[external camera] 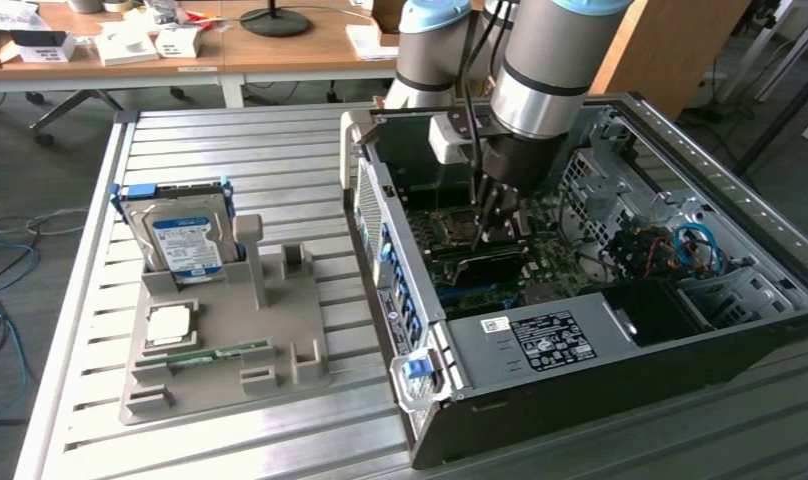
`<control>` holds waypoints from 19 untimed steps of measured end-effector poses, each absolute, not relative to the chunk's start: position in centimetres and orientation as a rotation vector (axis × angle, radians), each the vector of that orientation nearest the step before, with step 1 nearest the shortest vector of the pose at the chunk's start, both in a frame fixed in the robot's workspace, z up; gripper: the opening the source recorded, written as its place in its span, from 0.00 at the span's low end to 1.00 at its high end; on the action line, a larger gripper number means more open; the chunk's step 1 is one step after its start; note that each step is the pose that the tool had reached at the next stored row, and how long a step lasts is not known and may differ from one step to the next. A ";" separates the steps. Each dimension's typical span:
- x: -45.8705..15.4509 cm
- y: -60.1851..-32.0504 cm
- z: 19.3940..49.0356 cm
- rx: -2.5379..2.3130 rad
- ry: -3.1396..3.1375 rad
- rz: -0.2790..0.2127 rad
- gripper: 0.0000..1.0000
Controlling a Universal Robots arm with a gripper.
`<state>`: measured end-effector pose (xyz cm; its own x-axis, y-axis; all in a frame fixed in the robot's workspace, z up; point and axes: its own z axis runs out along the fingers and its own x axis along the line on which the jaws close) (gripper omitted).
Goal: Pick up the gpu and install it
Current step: 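Press down on the gpu until it lock into place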
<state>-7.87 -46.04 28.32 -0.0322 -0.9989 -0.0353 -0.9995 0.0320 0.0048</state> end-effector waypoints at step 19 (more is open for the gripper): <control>-8.1 -45.9 27.9 -2.170 2.241 0.044 0.11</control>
